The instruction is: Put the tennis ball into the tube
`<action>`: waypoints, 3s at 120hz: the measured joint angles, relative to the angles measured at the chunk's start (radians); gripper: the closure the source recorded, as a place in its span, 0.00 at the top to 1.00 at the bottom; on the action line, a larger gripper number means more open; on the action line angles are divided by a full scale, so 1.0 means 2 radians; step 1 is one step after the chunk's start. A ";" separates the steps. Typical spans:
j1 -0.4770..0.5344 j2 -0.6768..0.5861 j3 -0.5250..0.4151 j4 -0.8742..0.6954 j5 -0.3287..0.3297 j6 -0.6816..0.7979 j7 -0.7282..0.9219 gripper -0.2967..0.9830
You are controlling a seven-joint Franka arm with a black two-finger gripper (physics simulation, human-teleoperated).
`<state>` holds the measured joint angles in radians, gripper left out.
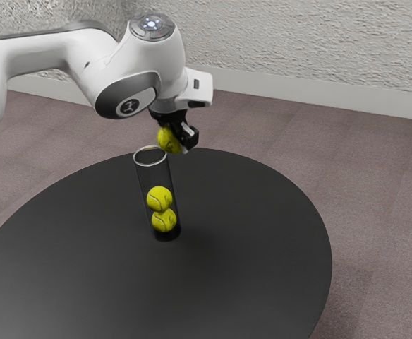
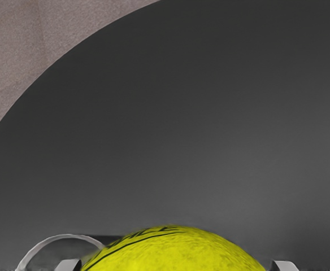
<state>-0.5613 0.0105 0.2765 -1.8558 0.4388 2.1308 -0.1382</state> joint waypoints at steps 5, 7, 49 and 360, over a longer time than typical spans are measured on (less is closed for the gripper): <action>0.000 0.000 0.002 -0.001 -0.002 0.000 0.000 0.44; -0.001 0.000 0.004 -0.002 -0.003 0.000 0.000 0.44; 0.022 0.002 0.032 -0.005 -0.012 -0.001 0.001 0.44; 0.148 -0.009 -0.089 0.079 -0.078 -0.102 0.047 0.74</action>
<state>-0.2650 -0.0077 0.0978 -1.6985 0.2829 1.9259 -0.0437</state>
